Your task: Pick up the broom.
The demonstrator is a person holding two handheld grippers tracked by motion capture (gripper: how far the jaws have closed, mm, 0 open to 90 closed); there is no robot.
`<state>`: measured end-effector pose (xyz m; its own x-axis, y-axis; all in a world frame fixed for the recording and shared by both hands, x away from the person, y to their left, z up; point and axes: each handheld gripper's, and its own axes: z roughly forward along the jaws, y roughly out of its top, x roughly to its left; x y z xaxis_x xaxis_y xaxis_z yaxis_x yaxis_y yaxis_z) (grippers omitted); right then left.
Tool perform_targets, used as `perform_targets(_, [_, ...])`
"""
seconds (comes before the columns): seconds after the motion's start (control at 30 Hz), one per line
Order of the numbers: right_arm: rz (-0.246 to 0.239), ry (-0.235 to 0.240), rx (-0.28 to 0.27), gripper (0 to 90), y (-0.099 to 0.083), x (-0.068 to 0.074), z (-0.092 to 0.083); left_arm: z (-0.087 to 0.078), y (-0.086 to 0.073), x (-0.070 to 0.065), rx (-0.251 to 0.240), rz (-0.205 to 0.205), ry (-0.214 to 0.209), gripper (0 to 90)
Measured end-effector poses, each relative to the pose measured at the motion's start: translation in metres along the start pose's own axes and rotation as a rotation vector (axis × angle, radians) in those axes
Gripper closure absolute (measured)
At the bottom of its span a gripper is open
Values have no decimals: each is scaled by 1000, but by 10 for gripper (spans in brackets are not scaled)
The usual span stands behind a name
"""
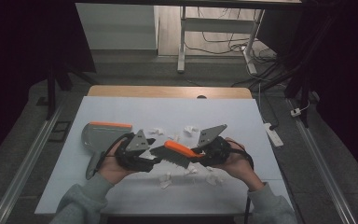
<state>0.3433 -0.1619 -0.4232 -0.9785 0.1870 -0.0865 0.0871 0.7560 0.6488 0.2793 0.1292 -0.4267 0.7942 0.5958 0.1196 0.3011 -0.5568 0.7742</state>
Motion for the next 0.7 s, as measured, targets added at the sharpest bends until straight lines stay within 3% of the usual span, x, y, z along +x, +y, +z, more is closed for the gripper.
perform_targets(0.2, [60, -33, -11, 688, -7, -11, -3, -17, -32, 7, 0, -101, 78, 328])
perform_targets(0.3, [95, -58, -23, 688, -11, -17, -4, -20, -46, 9, -3, -136, 87, 326])
perform_targets(0.5, [158, -89, -39, 688, -20, -27, -7, -22, -68, 15, 27, -178, 127, 319])
perform_targets(0.7, [220, -137, -43, 688, -28, -36, -12, -26, -89, 19, 26, -236, 149, 318])
